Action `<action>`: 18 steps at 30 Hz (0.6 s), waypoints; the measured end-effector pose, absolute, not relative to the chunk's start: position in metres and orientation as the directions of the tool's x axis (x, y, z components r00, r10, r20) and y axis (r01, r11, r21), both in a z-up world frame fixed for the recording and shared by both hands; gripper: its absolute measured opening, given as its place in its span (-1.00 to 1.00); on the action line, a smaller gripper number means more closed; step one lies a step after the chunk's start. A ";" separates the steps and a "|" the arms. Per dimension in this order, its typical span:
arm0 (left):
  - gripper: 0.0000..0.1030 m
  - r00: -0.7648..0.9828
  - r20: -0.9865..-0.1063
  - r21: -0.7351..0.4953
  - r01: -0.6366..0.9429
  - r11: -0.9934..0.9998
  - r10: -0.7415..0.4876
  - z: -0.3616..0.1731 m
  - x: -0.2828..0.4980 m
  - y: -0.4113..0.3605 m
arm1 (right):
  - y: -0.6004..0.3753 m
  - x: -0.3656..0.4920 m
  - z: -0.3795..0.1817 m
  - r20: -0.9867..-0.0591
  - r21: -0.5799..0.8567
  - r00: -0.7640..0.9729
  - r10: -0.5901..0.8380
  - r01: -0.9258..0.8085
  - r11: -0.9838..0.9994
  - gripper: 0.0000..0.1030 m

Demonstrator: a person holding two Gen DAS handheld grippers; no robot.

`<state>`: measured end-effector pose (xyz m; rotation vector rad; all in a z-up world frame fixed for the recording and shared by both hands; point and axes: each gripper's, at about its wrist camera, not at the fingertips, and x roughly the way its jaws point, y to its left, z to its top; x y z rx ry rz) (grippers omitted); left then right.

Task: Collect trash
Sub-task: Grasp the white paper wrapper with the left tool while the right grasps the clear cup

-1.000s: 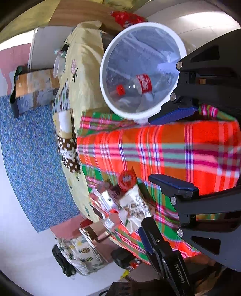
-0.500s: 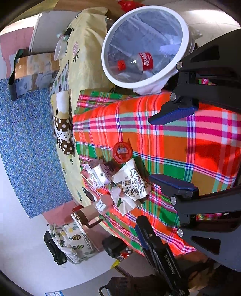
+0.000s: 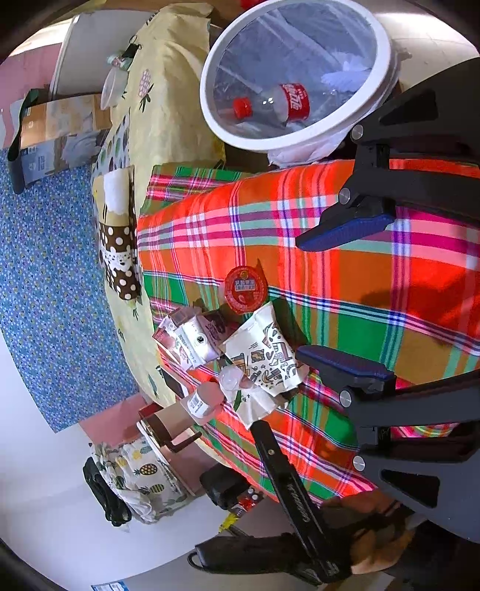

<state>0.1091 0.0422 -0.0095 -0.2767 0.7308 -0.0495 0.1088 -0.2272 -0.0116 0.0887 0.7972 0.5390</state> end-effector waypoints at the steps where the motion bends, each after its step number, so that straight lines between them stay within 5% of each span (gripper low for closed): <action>1: -0.11 0.745 -0.652 -0.265 -0.054 0.963 -0.138 -0.010 0.112 0.044 | -0.226 0.111 -0.012 -0.659 0.271 0.571 0.490 -0.428 0.862 0.06; 9: -0.13 0.724 -0.672 -0.274 -0.051 0.960 -0.153 -0.022 0.134 0.044 | -0.213 0.138 -0.014 -0.677 0.239 0.571 0.465 -0.426 0.872 0.07; 14: -0.49 0.704 -0.690 -0.285 -0.054 0.957 -0.166 -0.032 0.141 0.045 | -0.205 0.154 -0.019 -0.689 0.232 0.563 0.456 -0.426 0.875 0.07; 18: -0.56 0.695 -0.695 -0.300 -0.049 0.953 -0.183 -0.038 0.142 0.047 | -0.201 0.165 -0.028 -0.709 0.232 0.544 0.449 -0.420 0.877 0.07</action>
